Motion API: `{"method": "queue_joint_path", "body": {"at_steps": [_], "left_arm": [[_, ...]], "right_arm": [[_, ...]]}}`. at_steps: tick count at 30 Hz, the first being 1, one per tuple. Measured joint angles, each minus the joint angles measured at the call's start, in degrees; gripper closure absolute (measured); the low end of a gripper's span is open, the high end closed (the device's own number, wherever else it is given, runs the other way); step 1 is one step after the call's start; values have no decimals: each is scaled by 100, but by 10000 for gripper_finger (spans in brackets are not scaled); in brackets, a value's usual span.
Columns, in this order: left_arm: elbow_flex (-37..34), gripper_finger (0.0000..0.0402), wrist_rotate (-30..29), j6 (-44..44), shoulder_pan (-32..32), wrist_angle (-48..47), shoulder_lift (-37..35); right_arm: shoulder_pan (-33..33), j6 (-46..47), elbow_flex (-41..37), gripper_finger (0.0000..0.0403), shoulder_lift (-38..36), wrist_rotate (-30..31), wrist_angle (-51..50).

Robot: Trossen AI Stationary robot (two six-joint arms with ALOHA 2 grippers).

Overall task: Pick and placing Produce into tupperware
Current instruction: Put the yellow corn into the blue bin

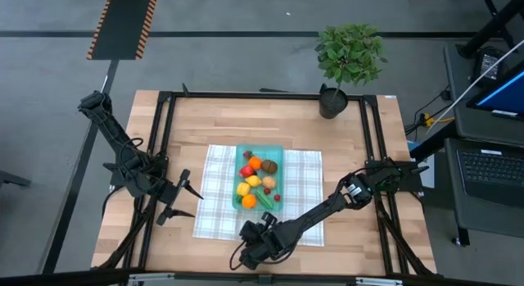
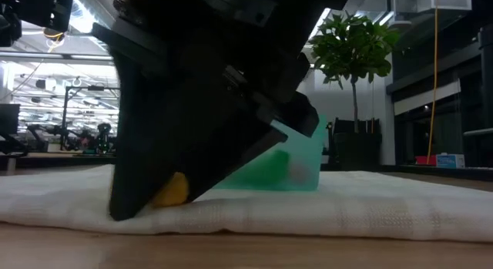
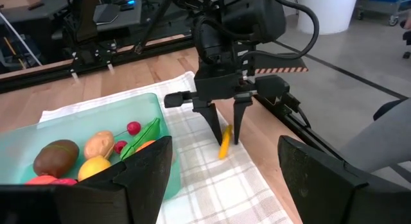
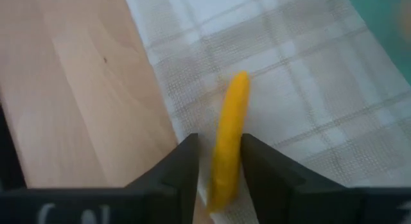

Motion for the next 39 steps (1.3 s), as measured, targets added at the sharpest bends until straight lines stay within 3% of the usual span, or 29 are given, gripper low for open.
{"method": "queue_joint_path", "body": {"at_steps": [11, 32, 39], "left_arm": [[0, 128, 0, 0, -1, 1, 0], [0, 128, -1, -1, -1, -2, 0], [0, 128, -2, 0, 1, -2, 1]], "right_arm": [[-79, -413, 278, 239, 28, -66, -55], [-293, -391, 288, 238, 26, 12, -145], [-297, -248, 288, 263, 20, 17, -483]]}}
